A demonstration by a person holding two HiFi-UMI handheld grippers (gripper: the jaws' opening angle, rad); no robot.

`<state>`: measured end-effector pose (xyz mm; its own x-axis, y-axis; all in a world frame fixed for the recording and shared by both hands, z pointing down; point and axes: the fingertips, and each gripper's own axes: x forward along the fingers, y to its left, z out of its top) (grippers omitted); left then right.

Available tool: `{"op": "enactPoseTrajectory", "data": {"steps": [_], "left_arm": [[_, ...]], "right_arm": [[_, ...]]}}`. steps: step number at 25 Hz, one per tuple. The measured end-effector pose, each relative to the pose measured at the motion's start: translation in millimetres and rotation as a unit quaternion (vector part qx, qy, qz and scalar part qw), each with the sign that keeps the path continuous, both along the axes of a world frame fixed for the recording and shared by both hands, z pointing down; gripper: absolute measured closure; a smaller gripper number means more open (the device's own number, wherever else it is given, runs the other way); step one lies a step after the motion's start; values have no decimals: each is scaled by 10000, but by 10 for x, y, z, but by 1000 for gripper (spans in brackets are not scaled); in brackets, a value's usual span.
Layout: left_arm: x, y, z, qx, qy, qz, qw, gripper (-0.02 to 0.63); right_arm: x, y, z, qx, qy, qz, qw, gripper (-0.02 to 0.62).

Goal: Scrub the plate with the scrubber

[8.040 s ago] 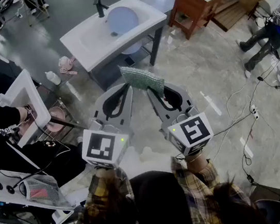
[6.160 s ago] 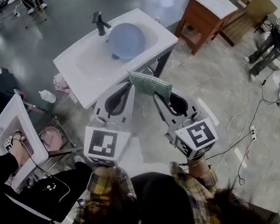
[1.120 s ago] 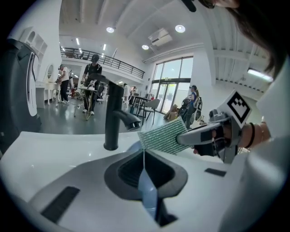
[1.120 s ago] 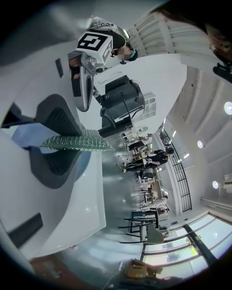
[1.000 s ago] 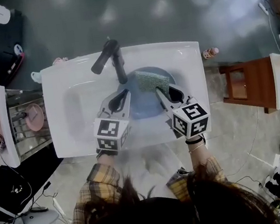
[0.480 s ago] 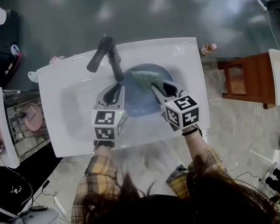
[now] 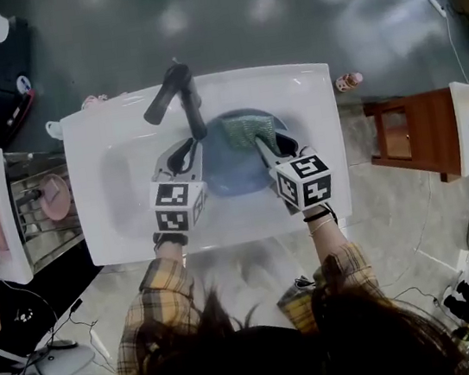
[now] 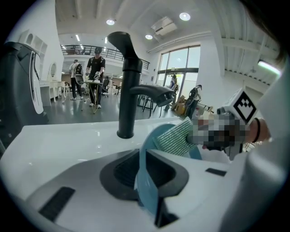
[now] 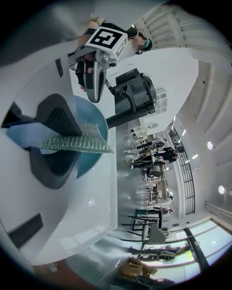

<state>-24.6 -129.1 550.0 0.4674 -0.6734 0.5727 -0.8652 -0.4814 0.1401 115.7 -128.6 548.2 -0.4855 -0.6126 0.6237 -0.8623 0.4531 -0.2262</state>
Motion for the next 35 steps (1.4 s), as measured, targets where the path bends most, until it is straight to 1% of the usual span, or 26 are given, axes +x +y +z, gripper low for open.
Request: {"op": "enactPoseTrajectory", "data": {"steps": [3,6,8,16,20,25,28,32,35], "left_arm": [[10,-1,33,-74,-24,37,10000,581],[11,11,115,-290,4,121,9995,526],[-1,15,178,-414,8,169,9990,512],[-78,40,387,-806,-56,248,9964,513],[-157,23,418,-855,-141,150,9961,567],[-183,28,455,-888,-293,299,9952,580],[-178,41,470,-913,-242,303,9951,580],[-183,40,471,-926,-219,260,9951,580],[-187,28,470,-943,-222,265,9949,580]], "right_arm": [[46,-30,-4,0,121,-38,9999,492],[48,-67,-9,-1,216,-70,9997,491],[36,-90,-8,5,268,-73,9996,491],[-100,-176,-18,65,425,-235,9988,488],[-206,-222,-21,155,670,-452,9966,486],[-409,-261,98,132,895,-714,9933,485],[-515,-266,156,258,1292,-952,9867,485],[-636,-257,182,580,2005,-1364,9684,486],[-716,-232,217,708,2358,-1608,9558,495]]}}
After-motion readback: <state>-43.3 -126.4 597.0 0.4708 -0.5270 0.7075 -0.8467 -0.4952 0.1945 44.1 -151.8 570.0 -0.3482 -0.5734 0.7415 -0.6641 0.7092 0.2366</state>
